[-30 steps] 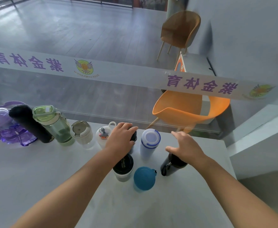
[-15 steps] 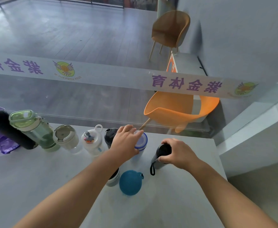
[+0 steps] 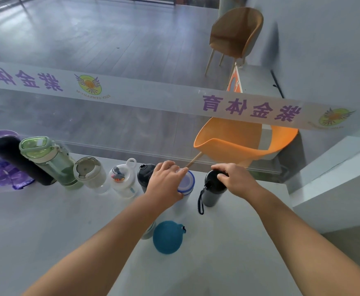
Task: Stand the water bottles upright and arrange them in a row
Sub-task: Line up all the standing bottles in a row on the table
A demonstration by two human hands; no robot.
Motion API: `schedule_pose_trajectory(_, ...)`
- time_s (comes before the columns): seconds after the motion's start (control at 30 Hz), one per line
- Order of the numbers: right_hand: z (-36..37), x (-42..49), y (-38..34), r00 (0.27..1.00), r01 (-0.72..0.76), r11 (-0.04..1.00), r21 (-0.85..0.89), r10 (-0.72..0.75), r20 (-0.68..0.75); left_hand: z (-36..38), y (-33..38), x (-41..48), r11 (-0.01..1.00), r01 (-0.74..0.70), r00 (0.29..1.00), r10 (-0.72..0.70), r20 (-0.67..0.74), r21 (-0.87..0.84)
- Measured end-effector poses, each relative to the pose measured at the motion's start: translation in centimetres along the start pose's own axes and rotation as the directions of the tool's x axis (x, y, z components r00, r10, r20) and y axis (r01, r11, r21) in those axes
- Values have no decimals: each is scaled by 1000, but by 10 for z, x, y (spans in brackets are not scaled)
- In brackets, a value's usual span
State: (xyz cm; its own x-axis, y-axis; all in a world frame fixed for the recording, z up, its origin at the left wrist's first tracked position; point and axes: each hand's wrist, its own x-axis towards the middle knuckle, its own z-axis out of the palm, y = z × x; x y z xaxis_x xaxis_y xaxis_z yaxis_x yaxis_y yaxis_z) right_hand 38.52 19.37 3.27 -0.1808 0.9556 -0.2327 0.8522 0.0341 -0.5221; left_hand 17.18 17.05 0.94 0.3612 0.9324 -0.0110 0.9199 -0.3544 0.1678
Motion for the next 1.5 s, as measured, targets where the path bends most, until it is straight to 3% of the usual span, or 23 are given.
schedule_pose_trajectory(0.17,10,-8,9,998,-19,998,-58,23,58,1,2,0,1000,18,1000,-18,7,-4)
schedule_pose_trajectory(0.27,20,-11,13,1000,10,995,-101,-9,5,1,3,-1,1000,23,1000,-23,2,-9)
schedule_pose_trajectory(0.53,31,-11,6,997,73,992,-107,-74,-4,1,3,0,1000,25,1000,-25,15,-1)
schedule_pose_trajectory(1.07,28,-15,4,996,72,988,-135,-65,55,-8,3,-15,999,48,998,-48,30,6)
schedule_pose_trajectory(1.23,30,-32,-5,980,95,963,-253,-136,-148,-31,-14,-54,985,100,993,-108,-48,-140)
schedule_pose_trajectory(1.37,45,-60,-27,874,234,947,-220,-304,-380,-34,-33,-92,970,152,987,-160,-25,-188)
schedule_pose_trajectory(1.5,72,-87,-57,896,324,936,-138,-350,-274,-23,-44,-122,959,141,987,-116,114,-244)
